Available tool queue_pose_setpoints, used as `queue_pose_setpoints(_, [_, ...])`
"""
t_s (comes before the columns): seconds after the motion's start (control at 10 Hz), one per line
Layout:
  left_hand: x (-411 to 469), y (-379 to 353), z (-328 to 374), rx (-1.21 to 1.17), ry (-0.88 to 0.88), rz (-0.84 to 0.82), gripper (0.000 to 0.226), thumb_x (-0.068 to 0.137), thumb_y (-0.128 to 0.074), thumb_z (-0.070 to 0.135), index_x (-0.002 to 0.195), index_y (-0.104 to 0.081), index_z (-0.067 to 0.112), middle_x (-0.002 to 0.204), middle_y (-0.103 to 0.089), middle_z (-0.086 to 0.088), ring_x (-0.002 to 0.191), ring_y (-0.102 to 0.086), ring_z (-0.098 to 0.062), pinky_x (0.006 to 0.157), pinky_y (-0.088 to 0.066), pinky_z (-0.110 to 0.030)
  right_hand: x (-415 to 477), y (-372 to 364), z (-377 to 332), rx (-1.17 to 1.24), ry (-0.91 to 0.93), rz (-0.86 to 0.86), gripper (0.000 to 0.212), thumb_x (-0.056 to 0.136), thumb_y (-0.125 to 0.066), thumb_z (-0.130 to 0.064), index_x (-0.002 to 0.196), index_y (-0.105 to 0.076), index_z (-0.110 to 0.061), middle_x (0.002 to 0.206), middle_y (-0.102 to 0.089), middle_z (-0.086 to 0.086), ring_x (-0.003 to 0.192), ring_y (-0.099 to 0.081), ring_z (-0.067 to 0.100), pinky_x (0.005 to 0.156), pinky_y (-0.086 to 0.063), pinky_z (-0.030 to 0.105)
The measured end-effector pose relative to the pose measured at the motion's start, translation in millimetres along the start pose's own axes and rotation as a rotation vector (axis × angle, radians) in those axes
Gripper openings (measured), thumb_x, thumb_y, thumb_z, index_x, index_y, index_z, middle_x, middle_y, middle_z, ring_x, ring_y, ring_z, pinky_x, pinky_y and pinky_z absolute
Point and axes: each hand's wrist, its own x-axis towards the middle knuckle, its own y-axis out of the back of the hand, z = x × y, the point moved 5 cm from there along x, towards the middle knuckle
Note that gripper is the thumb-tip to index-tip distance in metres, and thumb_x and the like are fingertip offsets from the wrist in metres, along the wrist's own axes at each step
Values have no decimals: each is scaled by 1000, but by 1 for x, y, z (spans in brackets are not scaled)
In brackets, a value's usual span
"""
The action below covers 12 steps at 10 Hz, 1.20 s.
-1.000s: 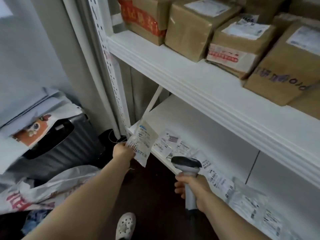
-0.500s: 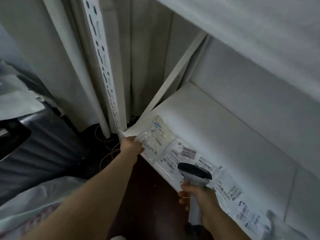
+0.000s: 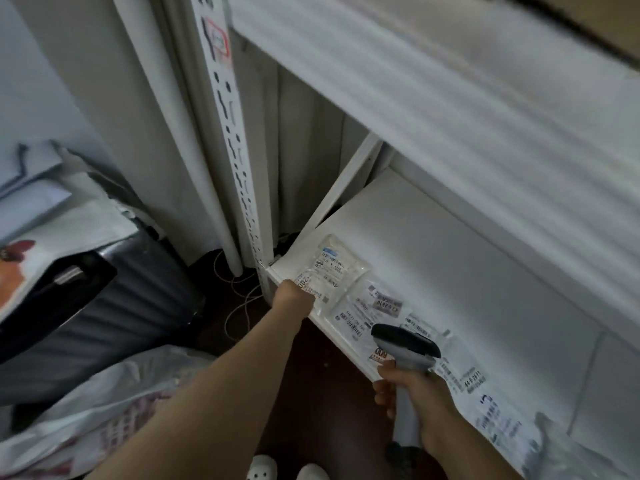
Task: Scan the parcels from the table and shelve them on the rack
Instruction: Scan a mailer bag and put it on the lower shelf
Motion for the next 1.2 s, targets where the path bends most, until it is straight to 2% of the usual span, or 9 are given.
queue_pose_setpoints(0.3, [-168,-26,41,386,-213,-313,38,89,-61,10,122,-55,-8,122,-61,-23,111,-60,-34,86,-50,-34,-128,62,4,126,54,83,15,76,-73,1,90,-67,2,68,-70,18,50,-63,24,46,-45,26])
queue_pose_setpoints(0.4, [-228,-43,43,489,-288,-460,40,89,-60,7,125,-52,-9,113,-63,-21,86,-60,-27,64,-49,-29,-182,96,22,186,69,129,15,76,-74,1,90,-66,2,67,-69,18,49,-62,24,45,-46,25])
queue_pose_setpoints(0.5, [-295,-72,46,554,-327,-585,32,89,-55,2,120,-51,-8,75,-51,-10,62,-47,-17,47,-39,-21,-235,139,46,248,82,203,17,76,-74,2,90,-65,3,64,-67,17,46,-60,24,43,-44,25])
queue_pose_setpoints(0.6, [-369,-112,50,646,-450,-686,15,89,-54,-1,75,-52,5,70,-47,-9,65,-48,-21,59,-42,-28,-284,194,78,311,103,337,13,76,-71,4,87,-64,0,60,-65,15,44,-57,23,43,-43,24])
queue_pose_setpoints(0.7, [-454,-155,29,741,-545,-845,32,89,-52,-4,62,-43,11,67,-45,-8,60,-45,-21,57,-38,-29,-333,252,124,381,103,495,11,78,-71,2,86,-63,-1,57,-65,12,43,-58,20,42,-44,24])
queue_pose_setpoints(0.8, [-543,-192,-5,842,-645,-967,29,89,-53,-3,65,-46,13,67,-50,-3,58,-49,-13,56,-45,-24,-380,308,179,472,115,655,9,77,-71,3,81,-63,1,55,-65,11,41,-57,20,41,-43,24])
queue_pose_setpoints(0.9, [-625,-229,-50,990,-715,-1108,38,90,-47,-9,58,-40,11,53,-45,-2,41,-44,-7,45,-36,-20,-424,359,241,551,118,808,12,75,-71,5,69,-62,0,52,-63,11,39,-55,20,40,-41,25])
queue_pose_setpoints(1.0, [-706,-267,-103,1076,-752,-1194,37,86,-49,-11,59,-38,12,50,-37,-3,43,-35,-13,44,-27,-19,-471,404,308,652,78,907,13,75,-71,7,68,-61,1,47,-61,9,37,-54,18,37,-41,23])
queue_pose_setpoints(1.2, [-875,-355,-247,1214,-854,-1412,28,89,-55,-1,66,-48,12,58,-47,-5,45,-46,-12,45,-34,-18,-569,506,462,840,51,1082,16,77,-70,8,68,-59,1,49,-59,11,34,-53,17,35,-40,20])
